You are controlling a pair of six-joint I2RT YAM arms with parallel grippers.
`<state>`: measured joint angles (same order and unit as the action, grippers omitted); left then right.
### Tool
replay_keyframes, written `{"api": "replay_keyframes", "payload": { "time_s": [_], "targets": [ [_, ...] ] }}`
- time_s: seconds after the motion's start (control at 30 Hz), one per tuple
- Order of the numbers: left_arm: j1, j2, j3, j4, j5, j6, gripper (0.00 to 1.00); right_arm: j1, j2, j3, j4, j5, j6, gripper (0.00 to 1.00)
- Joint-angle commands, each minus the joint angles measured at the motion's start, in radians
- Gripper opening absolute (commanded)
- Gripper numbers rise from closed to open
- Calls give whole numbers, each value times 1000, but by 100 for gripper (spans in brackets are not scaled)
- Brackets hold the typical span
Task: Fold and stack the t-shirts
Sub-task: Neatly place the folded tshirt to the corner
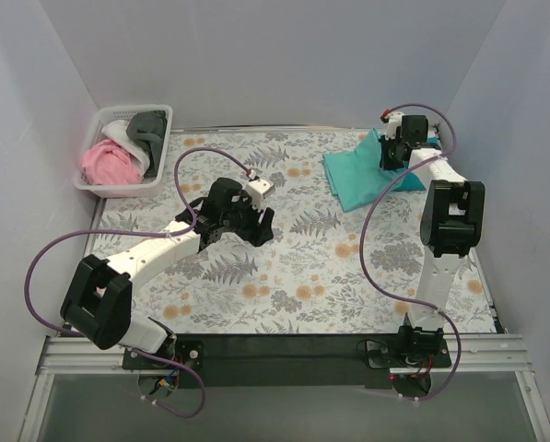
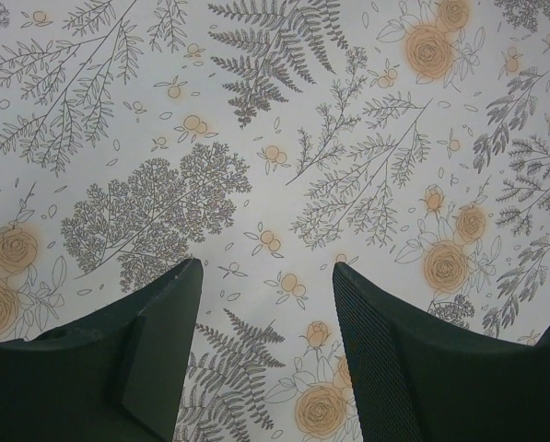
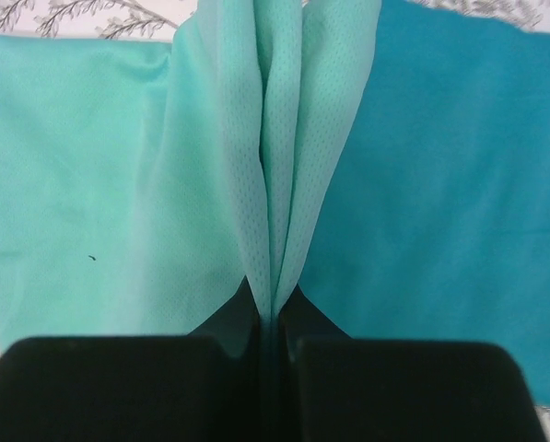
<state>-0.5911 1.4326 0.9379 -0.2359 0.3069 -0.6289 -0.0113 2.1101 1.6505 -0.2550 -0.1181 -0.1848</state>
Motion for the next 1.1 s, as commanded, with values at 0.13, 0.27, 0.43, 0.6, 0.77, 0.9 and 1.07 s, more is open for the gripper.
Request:
{"api": "replay_keyframes", "payload": {
  "time_s": [0.13,0.27,0.43,0.6,0.77,0.9,1.07],
  "targets": [
    [5,-3,16,-14,4,17,55,-65,14,144,-43,0,-77,1],
    [5,5,21,-16,0,21,55,-88,5,166,-53,-20,-85,1],
    [5,15,24,-22,11,28,65,-115,-5,199,-73,-49,-99,1],
    [5,20,30,-25,15,28,67,-142,-6,247,-96,-89,-93,1],
    [5,25,29,-29,18,31,67,-167,-1,296,-109,-114,-70,1],
    [4,32,38,-33,20,35,67,-193,21,328,-118,-120,-68,1],
    [5,45,39,-34,24,38,67,-216,37,347,-127,-127,-77,1]
  ]
}}
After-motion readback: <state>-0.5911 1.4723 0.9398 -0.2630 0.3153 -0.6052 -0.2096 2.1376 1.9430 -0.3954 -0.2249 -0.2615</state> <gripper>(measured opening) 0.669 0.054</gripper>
